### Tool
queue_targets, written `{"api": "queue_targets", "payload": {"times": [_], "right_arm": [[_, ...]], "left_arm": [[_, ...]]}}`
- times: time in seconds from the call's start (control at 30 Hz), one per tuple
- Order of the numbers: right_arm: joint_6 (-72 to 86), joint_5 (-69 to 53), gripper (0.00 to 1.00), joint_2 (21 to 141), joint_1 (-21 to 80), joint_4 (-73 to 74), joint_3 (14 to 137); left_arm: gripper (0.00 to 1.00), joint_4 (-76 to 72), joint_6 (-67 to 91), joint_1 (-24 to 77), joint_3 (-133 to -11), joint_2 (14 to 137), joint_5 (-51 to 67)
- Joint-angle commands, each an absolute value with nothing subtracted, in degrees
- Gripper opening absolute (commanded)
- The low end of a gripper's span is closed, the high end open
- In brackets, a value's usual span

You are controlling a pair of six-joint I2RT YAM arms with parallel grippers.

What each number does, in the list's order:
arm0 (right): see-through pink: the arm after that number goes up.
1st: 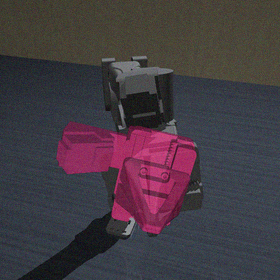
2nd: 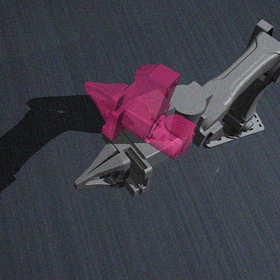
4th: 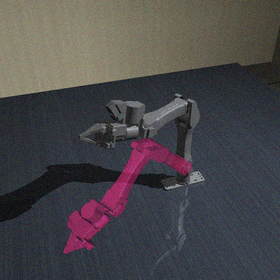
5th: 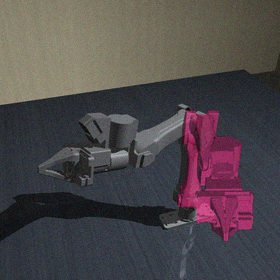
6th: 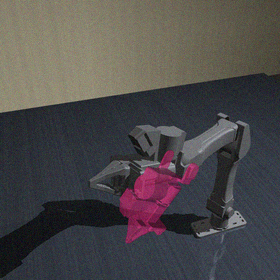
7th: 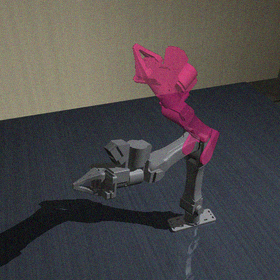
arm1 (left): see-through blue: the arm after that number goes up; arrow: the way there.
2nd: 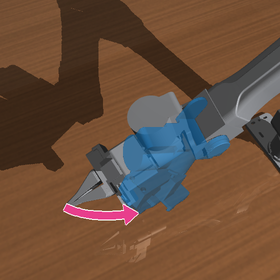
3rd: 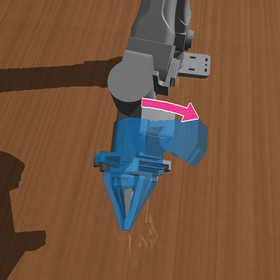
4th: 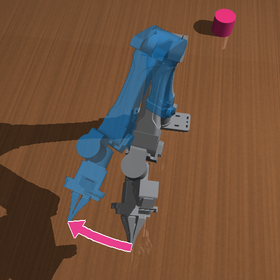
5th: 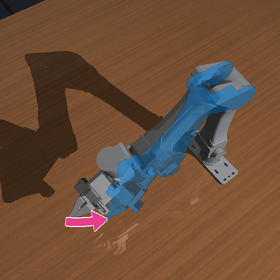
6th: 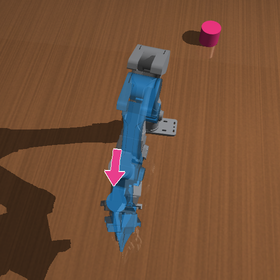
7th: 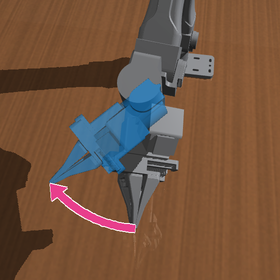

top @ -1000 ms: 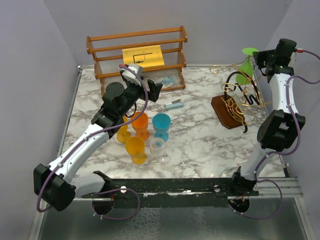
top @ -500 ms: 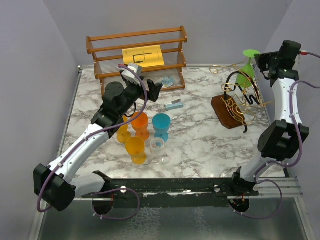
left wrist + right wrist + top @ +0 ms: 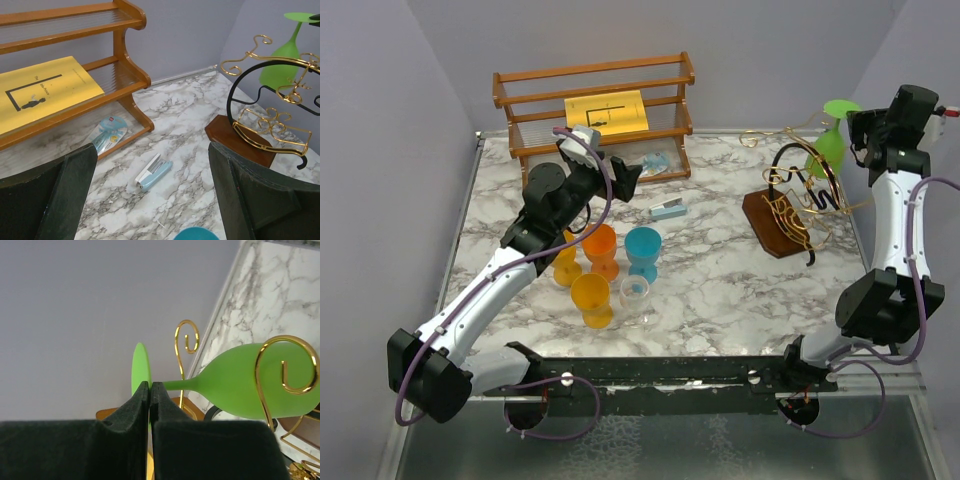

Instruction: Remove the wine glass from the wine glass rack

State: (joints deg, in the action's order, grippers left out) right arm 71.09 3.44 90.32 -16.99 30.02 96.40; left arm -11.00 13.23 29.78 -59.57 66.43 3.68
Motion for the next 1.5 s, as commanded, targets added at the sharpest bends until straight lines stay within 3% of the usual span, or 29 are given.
{"api": "queue_targets", "payload": {"times": [0.0, 0.37, 0.7, 1.2, 1.47], "right_arm": [[63.0, -1.3, 0.01, 84.5, -17.8, 13.4, 93.5], [61.9, -6.1, 0.01, 84.0, -17.8, 8.1, 93.9], [64.4, -18.2, 0.01, 77.2, -17.7, 4.0, 93.1], [89.1, -45.5, 0.01, 54.7, -16.2, -8.7, 64.9], [100.2, -48.0, 0.01, 40.0, -16.2, -12.7, 46.5]], "left_arm": [[0.95, -12.6, 14.1, 29.1, -60.6, 65.0, 5.2], [0.95, -12.5, 14.0, 28.7, -60.5, 65.0, 4.9], [0.95, -12.7, 15.1, 27.2, -60.7, 65.4, 6.3], [0.96, -11.9, 17.0, 25.6, -61.8, 68.7, 9.9], [0.96, -12.3, 15.9, 29.6, -60.6, 69.5, 10.5]]}}
